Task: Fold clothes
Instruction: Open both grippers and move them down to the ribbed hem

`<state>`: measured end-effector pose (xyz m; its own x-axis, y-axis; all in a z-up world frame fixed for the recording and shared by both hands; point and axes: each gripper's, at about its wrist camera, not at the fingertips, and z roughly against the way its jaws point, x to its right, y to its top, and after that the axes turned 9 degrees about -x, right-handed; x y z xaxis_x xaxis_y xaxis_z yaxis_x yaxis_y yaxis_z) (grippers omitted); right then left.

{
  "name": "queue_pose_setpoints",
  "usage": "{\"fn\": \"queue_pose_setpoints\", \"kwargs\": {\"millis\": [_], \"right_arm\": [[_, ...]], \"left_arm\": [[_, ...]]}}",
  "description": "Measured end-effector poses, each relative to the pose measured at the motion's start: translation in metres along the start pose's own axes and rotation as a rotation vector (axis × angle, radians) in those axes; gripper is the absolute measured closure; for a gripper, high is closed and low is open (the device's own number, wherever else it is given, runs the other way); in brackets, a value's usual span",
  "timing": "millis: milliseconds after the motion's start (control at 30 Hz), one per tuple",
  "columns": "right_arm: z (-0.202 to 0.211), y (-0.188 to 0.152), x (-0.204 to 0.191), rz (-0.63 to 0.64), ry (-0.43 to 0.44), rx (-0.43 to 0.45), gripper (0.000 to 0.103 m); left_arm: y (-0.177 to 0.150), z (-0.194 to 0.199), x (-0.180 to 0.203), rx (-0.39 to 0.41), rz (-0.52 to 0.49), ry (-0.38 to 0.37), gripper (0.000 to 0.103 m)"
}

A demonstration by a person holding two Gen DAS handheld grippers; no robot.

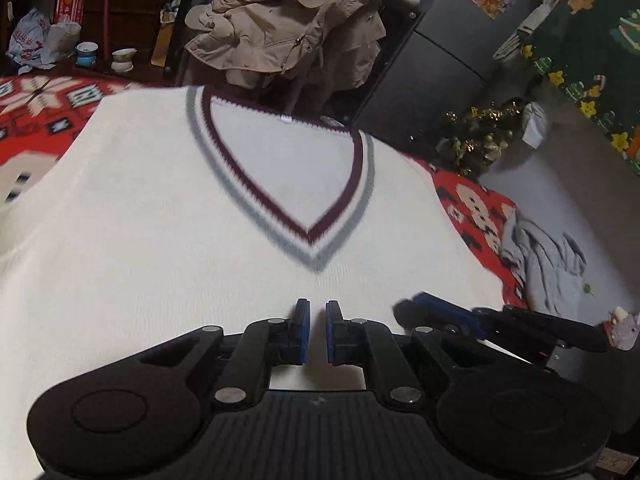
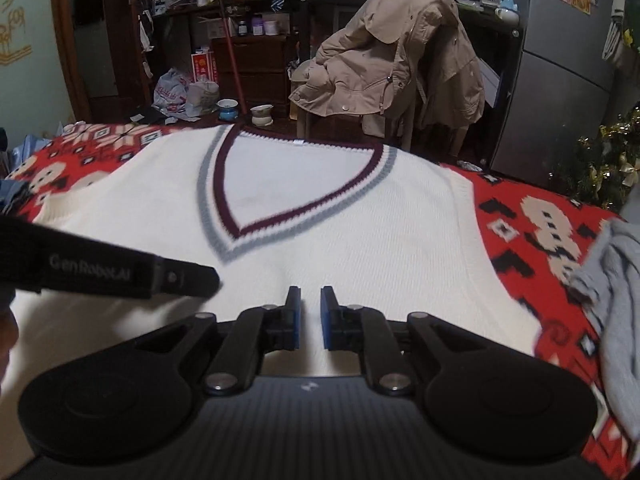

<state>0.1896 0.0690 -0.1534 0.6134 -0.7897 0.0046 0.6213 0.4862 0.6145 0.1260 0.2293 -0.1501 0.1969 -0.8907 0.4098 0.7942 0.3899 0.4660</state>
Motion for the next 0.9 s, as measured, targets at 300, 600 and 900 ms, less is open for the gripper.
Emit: {"fn": "queue_pose_setpoints", "kwargs": {"millis": [300, 600, 900], "right_arm": [[0.060, -0.074, -0.017, -0.039, -0.022, -0.036, 0.090], [0.117, -0.142, -0.033, -0.038, -0.015, -0.085, 0.089], [0.167, -0.190, -0.035, -0.046, 0.011, -0.122, 0.082]], "left_arm": [[-0.078, 0.049, 0.004, -0.022, -0.020, 0.029, 0.095], [-0.138, 0.089, 0.005, -0.052, -0.062, 0.065, 0.095], [-0.183, 0.125, -0.009, -0.115, -0.044, 0.055, 0.095]]}}
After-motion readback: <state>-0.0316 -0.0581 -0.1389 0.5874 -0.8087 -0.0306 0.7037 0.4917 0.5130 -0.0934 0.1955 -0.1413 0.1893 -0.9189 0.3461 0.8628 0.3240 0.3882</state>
